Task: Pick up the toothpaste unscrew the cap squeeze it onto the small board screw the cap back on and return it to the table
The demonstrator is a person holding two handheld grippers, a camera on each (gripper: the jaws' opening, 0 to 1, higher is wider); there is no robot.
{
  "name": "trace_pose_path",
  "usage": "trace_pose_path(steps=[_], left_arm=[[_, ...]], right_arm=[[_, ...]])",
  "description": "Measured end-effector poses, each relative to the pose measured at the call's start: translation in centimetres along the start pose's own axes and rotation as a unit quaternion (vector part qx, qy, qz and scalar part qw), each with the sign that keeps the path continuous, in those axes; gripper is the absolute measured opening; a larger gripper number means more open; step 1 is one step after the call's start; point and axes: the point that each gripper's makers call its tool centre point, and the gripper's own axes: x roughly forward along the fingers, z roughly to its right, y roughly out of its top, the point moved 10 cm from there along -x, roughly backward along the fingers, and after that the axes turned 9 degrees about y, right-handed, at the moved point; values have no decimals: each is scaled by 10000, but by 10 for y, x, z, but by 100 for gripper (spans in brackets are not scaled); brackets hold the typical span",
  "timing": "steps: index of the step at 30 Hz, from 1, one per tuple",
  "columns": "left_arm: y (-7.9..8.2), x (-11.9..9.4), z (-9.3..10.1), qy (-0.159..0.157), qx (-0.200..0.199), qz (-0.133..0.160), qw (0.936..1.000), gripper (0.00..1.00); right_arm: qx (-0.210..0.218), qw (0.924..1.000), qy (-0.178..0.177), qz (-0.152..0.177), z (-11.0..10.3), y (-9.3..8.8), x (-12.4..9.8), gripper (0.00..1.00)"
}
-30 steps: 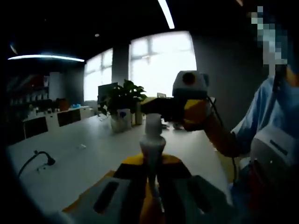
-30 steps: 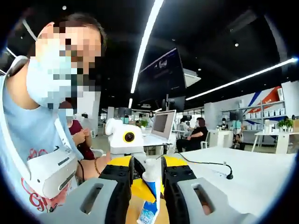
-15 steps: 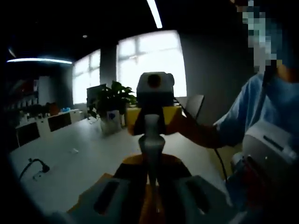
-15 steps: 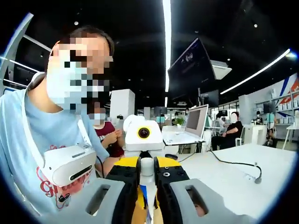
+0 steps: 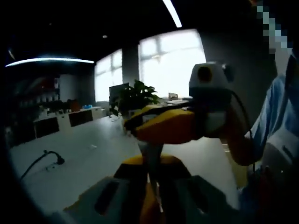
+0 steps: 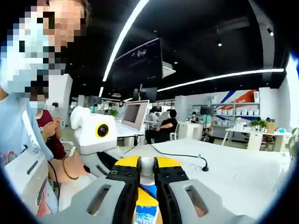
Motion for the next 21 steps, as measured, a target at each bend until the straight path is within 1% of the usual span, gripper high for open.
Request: trace_pose_path(steps=[1,3,5,7,9,10,11,13,14,18,21], left_arm=[[0,0,0,123,-16,-62,9999,6],[0,-1,1,392,95,-121,9991,6],[-1,0,4,669,190,-132,9975,6],[-3,0,6,800,195,-136,9965,6],[-3,-2,8,872,145,-66,9961,6],[-3,-2,9,961,89,-25,9953,6],[-3,-1,10,1057,161,-30,9943,6],[-4,1,11,1169,231,-20,9929,7],[-6,2,9,1203,251,78,9924,7],[-11,2,4,1112,43,275,9934,7],[-11,5,1,985,18,271,9948,7]], right_arm=[[-2,9996,-269,5,-3,-1,1,10],[44,9980,-627,24,-6,-3,3,10],[144,9953,-949,112,-8,-4,6,10],[154,9929,-1173,131,-10,-6,8,10],[222,9924,-1197,168,-11,-5,7,10],[188,9921,-1230,174,-13,-3,8,10],[14,9900,-1412,71,-13,-3,8,10],[-108,9882,-1529,-6,-13,-3,10,10],[-42,9884,-1518,49,-13,-4,11,10],[95,9877,-1557,109,-12,-6,12,10],[67,9871,-1596,115,-12,-6,13,10]])
